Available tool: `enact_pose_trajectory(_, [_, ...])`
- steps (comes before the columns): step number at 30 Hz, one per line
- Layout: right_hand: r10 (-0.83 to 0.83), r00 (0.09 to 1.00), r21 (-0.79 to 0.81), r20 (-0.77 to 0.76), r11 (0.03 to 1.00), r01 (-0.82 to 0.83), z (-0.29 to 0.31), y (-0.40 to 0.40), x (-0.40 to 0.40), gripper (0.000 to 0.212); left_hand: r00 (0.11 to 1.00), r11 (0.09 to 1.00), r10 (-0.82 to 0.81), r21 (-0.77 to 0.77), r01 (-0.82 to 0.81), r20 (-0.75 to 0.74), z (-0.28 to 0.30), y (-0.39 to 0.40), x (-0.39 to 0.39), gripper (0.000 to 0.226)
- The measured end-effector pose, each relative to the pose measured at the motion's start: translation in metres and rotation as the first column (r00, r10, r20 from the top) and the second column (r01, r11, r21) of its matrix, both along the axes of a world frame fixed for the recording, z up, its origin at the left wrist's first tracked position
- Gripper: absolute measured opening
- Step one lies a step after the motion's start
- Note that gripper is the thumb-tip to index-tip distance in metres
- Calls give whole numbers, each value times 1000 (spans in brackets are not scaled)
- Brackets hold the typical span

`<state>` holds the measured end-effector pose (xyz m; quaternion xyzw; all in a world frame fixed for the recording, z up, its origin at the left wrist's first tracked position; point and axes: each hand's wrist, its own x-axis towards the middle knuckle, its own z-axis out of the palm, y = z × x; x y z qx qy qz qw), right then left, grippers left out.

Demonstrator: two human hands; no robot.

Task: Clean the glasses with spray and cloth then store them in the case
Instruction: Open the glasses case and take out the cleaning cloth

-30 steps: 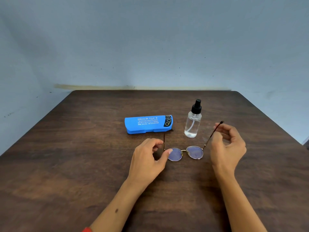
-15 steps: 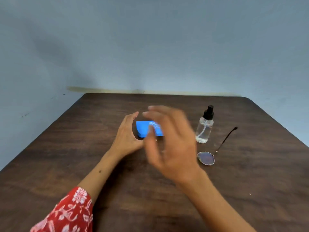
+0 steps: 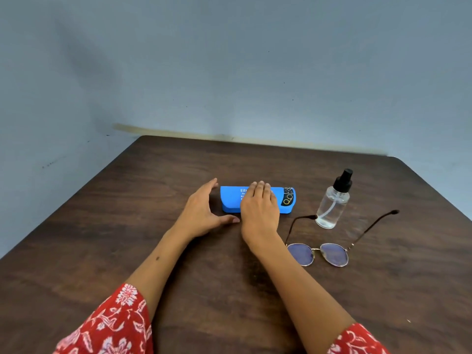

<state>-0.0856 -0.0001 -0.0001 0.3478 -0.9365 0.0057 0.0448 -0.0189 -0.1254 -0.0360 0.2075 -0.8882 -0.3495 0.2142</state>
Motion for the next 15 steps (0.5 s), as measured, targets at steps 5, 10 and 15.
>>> enact_pose_trajectory(5, [133, 988, -41, -85, 990, -136, 3, -17, 15, 63, 999, 999, 13, 49, -11, -44, 5, -18, 12, 89])
enact_pose_trajectory(10, [243, 958, 37, -155, 970, -240, 10, -33, 25, 51, 997, 994, 41, 105, -35, -63, 7, -31, 28, 71])
enact_pose_trajectory(15, [279, 941, 51, -191, 960, -275, 9, -36, 22, 51, 997, 993, 38, 110, -30, -66, 6, -31, 30, 71])
